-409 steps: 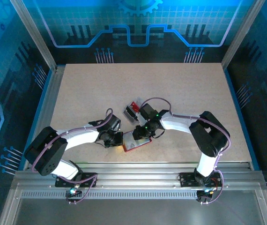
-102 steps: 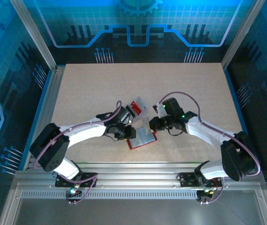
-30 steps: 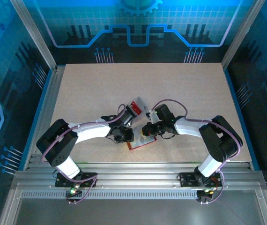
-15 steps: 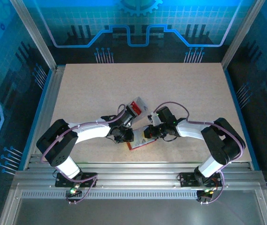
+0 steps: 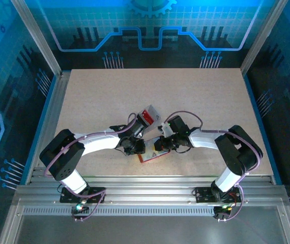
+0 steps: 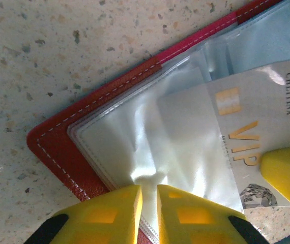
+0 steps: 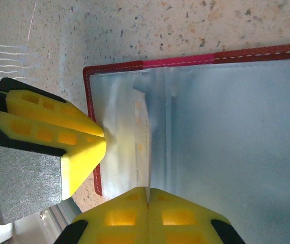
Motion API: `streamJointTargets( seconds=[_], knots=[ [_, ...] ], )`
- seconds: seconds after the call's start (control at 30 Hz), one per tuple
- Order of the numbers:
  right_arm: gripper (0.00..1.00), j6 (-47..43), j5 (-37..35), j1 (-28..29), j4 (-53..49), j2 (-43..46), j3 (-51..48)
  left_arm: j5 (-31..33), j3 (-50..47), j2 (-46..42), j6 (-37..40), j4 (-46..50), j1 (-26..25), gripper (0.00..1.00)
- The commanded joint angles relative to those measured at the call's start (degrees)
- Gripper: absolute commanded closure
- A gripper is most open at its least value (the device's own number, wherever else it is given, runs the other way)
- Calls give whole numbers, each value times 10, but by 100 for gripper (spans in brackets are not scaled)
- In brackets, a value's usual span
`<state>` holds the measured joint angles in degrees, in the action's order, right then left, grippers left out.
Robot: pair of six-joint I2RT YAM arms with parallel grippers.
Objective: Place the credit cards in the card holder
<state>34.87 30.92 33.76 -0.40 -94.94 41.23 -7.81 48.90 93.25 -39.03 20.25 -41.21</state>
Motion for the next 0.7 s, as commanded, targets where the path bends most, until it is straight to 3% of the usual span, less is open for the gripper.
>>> streamJointTargets(
  seconds=[0.0,0.33,0.57,0.67],
  knots=[
    [100,-18,-13,10,-48,-27,10,19,-17,-8,-5,26,-3,82],
    [100,-33,-42,9,-85,-55,29,-53,-52,-80,-20,1,58,82],
    [100,-37,-53,14,-95,-61,39,-68,-56,-37,-15,-25,60,98],
    [100,-38,-57,19,-104,-63,49,-69,-52,-14,-15,-37,59,100]
  ],
)
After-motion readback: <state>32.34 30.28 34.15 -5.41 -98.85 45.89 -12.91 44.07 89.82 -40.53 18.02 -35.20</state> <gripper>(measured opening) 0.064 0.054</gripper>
